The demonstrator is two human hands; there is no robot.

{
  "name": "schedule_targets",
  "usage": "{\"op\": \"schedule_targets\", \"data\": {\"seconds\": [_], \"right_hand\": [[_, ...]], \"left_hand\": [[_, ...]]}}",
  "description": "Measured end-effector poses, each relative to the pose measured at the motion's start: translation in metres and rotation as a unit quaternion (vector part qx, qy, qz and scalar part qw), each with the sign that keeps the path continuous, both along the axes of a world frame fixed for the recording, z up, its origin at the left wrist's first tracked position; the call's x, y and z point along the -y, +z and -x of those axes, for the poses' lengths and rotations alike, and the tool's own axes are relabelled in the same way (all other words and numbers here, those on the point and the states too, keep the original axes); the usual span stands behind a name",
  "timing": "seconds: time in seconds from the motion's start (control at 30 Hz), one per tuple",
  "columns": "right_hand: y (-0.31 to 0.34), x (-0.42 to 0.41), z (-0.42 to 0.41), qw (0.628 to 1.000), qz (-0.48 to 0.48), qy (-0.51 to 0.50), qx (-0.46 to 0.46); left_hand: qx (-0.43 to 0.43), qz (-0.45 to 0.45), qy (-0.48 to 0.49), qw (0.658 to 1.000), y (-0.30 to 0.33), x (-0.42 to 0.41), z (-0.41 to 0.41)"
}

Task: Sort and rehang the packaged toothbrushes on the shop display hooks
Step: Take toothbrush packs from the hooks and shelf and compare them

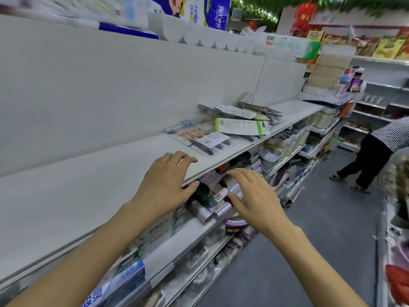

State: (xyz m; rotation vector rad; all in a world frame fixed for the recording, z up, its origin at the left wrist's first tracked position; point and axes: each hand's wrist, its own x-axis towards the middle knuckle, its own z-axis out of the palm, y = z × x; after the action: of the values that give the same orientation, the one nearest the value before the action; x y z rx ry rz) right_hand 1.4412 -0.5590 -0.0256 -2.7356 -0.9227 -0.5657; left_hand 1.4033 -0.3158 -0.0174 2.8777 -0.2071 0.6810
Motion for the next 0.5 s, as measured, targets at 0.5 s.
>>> {"op": "schedule_targets", "data": {"seconds": [0.5], "right_hand": [[0.008,0.043,-0.238,0.999,-0.037,0.014,-0.002]], "left_hand": [[-0.13,0.021,0.235,0.963,0.01,0.039,-0.161]]}}
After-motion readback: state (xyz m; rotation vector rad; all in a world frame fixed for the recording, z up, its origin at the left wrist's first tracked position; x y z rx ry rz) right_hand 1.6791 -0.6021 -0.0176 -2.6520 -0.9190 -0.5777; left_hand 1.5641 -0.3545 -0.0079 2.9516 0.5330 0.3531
